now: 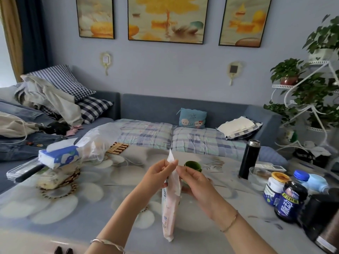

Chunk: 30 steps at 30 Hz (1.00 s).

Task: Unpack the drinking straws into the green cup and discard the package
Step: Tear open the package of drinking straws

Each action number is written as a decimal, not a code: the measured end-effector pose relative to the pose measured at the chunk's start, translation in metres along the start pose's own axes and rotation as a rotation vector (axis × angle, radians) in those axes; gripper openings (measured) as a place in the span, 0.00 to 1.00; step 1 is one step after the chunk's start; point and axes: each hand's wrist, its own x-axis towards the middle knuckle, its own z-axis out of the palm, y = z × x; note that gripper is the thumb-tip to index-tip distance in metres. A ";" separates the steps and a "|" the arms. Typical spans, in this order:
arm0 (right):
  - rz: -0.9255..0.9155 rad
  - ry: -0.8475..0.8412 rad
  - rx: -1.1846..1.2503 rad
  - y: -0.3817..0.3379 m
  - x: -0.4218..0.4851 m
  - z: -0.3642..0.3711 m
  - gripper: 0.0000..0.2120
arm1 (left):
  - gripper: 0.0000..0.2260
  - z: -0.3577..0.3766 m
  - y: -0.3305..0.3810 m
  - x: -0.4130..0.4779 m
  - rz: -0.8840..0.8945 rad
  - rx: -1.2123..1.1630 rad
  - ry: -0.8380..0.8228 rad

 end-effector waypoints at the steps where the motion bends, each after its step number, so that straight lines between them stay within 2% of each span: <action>1: -0.001 -0.002 0.007 0.000 0.001 0.001 0.22 | 0.33 -0.001 0.000 -0.001 0.031 0.009 0.010; 3: 0.000 -0.002 0.017 0.000 0.003 0.002 0.22 | 0.35 -0.002 0.000 -0.003 0.103 0.042 0.028; 6: 0.012 -0.020 0.008 -0.001 0.006 0.003 0.16 | 0.34 -0.003 -0.002 -0.004 0.158 0.100 0.059; 11: 0.022 -0.082 0.023 -0.009 0.005 0.008 0.14 | 0.18 -0.009 -0.002 0.001 0.202 0.378 0.134; 18: -0.005 -0.026 0.097 -0.009 0.011 0.015 0.11 | 0.13 -0.005 -0.006 -0.002 0.225 0.209 0.150; 23: -0.041 0.046 -0.075 -0.013 0.023 0.009 0.08 | 0.13 -0.002 0.001 -0.005 0.218 0.179 0.196; 27: -0.060 0.246 -0.163 -0.024 0.036 -0.012 0.11 | 0.13 -0.009 0.010 -0.009 0.247 0.191 0.196; 30: -0.222 0.223 -0.494 -0.039 0.037 -0.018 0.09 | 0.11 -0.007 0.018 -0.012 0.206 0.191 0.158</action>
